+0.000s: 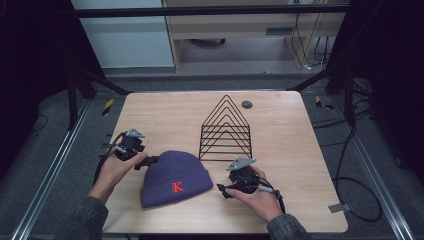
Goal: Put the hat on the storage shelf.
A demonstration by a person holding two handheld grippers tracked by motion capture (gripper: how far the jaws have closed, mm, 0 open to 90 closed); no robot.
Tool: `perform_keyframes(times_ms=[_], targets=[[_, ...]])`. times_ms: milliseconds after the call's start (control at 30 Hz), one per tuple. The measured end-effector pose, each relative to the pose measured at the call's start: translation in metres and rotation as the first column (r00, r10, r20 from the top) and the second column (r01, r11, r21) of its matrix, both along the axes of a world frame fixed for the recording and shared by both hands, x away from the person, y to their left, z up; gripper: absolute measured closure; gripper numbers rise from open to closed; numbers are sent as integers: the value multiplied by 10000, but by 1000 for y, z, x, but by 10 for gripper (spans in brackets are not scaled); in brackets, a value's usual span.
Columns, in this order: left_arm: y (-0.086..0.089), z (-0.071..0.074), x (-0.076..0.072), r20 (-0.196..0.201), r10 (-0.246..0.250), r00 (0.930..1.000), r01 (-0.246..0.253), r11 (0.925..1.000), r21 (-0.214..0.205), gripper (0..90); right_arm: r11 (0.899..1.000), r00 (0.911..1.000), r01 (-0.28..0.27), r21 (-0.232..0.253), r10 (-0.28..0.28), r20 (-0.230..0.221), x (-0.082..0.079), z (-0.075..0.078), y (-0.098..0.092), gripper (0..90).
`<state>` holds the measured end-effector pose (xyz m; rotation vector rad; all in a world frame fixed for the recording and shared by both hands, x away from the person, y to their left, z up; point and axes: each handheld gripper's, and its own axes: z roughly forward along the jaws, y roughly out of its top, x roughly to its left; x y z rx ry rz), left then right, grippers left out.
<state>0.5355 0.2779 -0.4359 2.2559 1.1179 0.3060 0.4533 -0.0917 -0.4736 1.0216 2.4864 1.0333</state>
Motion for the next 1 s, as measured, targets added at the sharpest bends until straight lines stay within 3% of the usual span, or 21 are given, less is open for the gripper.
perform_keyframes(times_ms=[133,267,433,733,833,1000], targets=[[-6,-9,2,-242,-97,9997,108,9989,461,248,9999,9999,-68,-119,69,80,-4,-3,4,239],[-11,-13,7,-369,-87,9993,98,9995,297,287,9999,9999,-95,-107,97,139,-5,-4,6,238],[-14,-21,13,-577,-12,9983,42,9987,511,358,10000,10000,-59,-69,60,68,-6,-7,4,237],[-24,-30,16,-921,-346,9951,437,9942,982,429,9999,9999,-126,-47,126,-26,-7,-9,3,230],[-25,-32,18,-993,-281,9947,370,9953,895,444,9999,9999,-134,-41,134,-65,-8,-9,3,228],[-30,-32,17,-1211,-322,9921,444,9940,1001,565,10000,9999,-97,13,97,-70,-7,-9,2,224]])
